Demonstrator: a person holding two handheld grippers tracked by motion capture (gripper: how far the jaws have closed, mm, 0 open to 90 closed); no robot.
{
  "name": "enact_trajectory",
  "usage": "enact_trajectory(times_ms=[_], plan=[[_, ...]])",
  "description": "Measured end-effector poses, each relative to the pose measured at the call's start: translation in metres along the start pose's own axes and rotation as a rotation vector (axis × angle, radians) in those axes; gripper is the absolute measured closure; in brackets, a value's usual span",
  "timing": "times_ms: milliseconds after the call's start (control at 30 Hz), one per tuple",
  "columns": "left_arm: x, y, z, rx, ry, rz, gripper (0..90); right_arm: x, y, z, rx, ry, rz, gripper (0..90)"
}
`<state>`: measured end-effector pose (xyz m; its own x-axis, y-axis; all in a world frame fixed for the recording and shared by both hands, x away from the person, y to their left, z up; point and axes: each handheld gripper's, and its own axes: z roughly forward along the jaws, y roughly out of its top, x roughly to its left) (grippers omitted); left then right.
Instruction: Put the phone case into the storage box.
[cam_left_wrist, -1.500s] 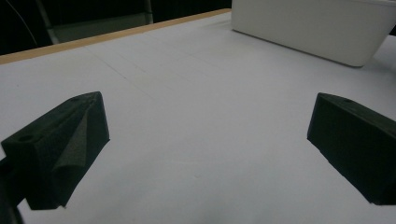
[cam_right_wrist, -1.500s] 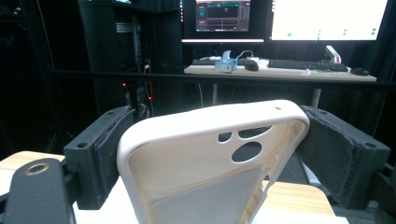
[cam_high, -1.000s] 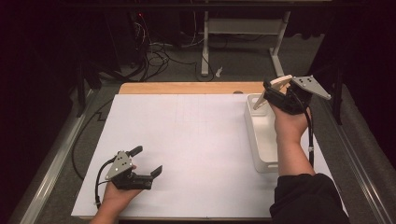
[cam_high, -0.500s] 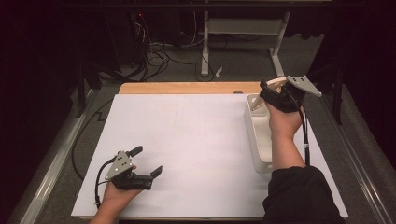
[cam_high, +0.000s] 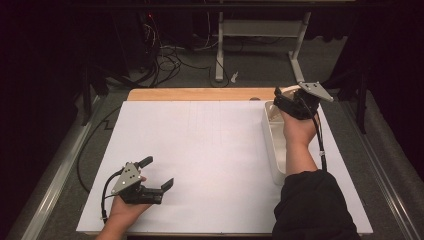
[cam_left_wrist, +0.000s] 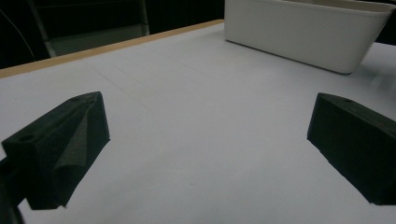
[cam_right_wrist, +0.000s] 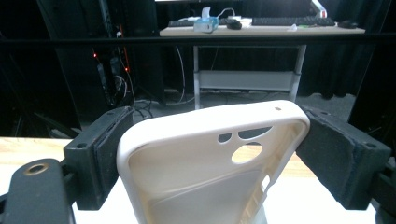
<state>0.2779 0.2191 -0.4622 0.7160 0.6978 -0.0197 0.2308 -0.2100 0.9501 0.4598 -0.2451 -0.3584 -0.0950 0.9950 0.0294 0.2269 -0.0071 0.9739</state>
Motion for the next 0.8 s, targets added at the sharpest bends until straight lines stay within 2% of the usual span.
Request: enact_trajectory(times_ms=[300,800], plan=[[0.001,0.000,-0.001,-0.003,-0.003,-0.004,0.3,0.002,-0.009,0.010,0.050,0.004,0.017,14.2],[0.000,-0.001,0.000,0.006,-0.009,-0.005,0.3,0.003,-0.016,0.017,0.069,-0.020,0.002,14.1]])
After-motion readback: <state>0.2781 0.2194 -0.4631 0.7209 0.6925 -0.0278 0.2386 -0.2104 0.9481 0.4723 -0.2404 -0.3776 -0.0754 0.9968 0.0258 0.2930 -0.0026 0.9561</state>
